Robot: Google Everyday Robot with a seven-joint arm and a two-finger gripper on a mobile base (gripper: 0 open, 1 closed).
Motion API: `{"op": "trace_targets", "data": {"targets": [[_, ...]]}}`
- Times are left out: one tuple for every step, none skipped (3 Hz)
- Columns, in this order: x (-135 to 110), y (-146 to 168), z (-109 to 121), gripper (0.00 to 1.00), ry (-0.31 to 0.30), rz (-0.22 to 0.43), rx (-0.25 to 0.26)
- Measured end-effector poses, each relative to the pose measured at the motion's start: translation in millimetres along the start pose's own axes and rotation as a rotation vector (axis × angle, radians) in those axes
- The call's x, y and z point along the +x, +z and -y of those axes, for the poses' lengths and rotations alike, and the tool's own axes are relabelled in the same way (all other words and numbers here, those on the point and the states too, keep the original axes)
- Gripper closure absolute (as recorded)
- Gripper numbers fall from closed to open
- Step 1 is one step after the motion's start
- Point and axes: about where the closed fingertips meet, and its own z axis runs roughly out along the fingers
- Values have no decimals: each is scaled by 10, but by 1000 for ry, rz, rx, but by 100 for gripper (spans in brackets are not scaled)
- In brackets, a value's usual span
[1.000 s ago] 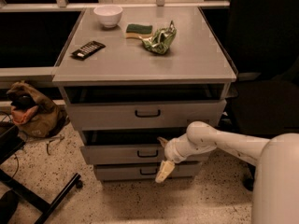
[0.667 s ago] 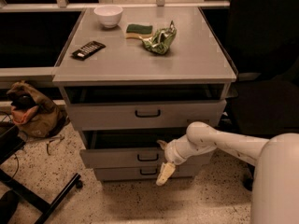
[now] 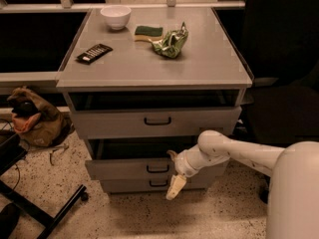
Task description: Open middle drawer
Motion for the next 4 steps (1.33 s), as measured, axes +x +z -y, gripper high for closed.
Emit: {"op": "trace_targets", "data": {"targets": [[29, -32, -113, 0, 27, -5, -11], [1, -66, -115, 0, 27, -5, -11], [-14, -93, -328, 0, 56, -6, -36], [-14, -93, -328, 0, 56, -6, -36]]}}
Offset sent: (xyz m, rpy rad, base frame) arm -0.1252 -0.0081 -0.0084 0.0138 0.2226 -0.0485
